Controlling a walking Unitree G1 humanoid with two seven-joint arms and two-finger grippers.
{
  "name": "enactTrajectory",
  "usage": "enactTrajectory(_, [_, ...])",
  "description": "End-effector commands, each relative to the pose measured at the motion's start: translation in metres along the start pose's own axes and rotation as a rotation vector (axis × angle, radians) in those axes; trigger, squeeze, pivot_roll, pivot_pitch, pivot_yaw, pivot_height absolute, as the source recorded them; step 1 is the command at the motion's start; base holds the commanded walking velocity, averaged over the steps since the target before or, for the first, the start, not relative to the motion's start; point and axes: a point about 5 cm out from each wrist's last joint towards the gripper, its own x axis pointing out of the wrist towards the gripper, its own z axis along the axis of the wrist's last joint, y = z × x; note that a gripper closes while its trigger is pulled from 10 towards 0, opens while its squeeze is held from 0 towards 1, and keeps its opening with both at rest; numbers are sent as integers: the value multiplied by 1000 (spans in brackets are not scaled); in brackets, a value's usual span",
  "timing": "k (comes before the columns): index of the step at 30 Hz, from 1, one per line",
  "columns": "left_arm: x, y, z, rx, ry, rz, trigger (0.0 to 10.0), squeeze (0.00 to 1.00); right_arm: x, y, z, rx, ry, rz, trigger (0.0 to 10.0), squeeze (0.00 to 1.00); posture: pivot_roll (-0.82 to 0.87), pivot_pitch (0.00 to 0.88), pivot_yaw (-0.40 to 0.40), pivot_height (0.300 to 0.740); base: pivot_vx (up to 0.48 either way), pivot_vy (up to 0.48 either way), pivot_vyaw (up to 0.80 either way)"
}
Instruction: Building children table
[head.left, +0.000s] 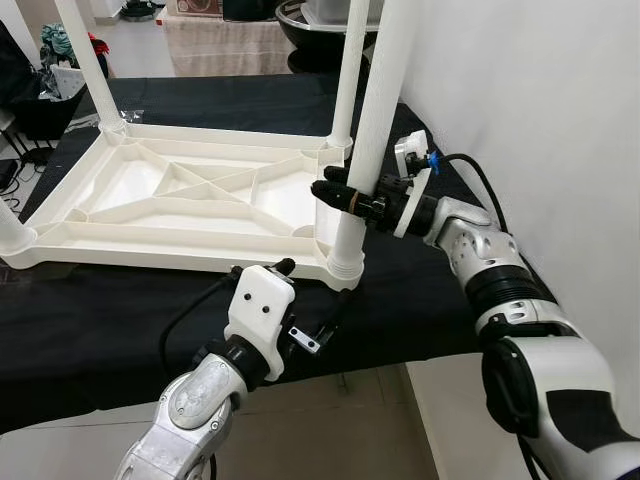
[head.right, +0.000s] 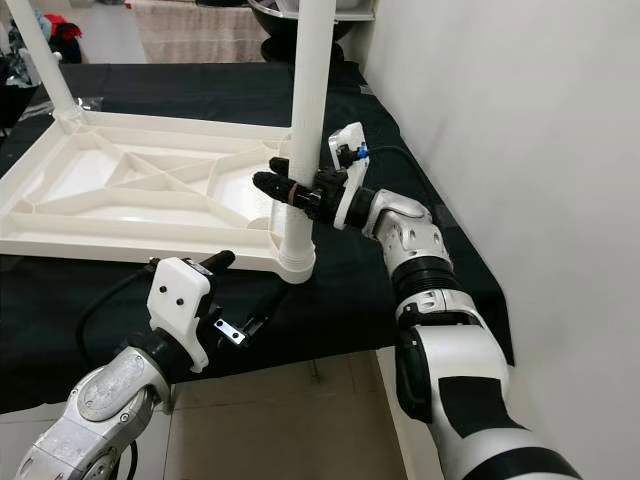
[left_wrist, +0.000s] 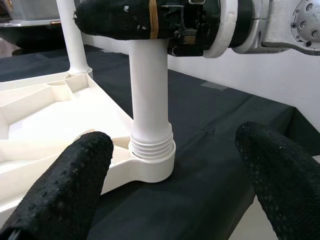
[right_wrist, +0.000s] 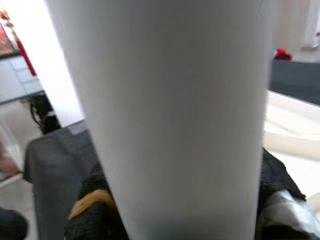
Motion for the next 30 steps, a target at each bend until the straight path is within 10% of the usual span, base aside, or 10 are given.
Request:
enactTrajectory(1, [-1,-4,-1,-5,7,-9,10000,0,5,1,-5,41,-10,-44,0,0,137,112,-89,740,0,0,0])
enactTrajectory(6, [0,-4,-2,-4,8,-16,10000,0,0,-16,-14,5,-14,-467,0,0,130,105,-83,740,0,0,0])
enactTrajectory(13, [0,-4,-4,-3,13,-16,10000,0,-8,-25,-22,-6,36,-749,0,0,120,103,-82,740,0,0,0])
enactTrajectory(14, [0,-3,-4,-3,13,-15,10000,0,-15,-25,-31,-29,86,-982,0,0,119,100,-84,740,0,0,0])
enactTrajectory(19, [1,-3,-5,-4,13,-13,10000,0,-20,2,-46,-23,55,-1382,0,0,123,102,-89,740,0,0,0])
enactTrajectory(25, [1,-3,-5,-5,14,-9,10000,0,-15,8,-49,-6,48,-1388,0,0,126,102,-88,740,0,0,0])
enactTrajectory(26, [-1,-3,-6,-6,15,-7,10000,0,-6,10,-49,-1,29,-1327,10000,0,122,104,-88,740,0,0,0])
enactTrajectory(27, [-1,-3,-6,-6,15,-7,10000,0,-6,10,-49,-1,29,-1327,10000,0,122,104,-88,740,0,0,0])
enactTrajectory(28, [-1,-2,-6,-6,16,-5,10000,0,1,9,-47,17,-5,-1228,10000,1000,117,105,-89,740,0,0,0])
enactTrajectory(30, [-1,-2,-6,-6,17,-4,10000,0,4,5,-43,9,-35,-1151,10000,1000,114,106,-89,740,0,0,0])
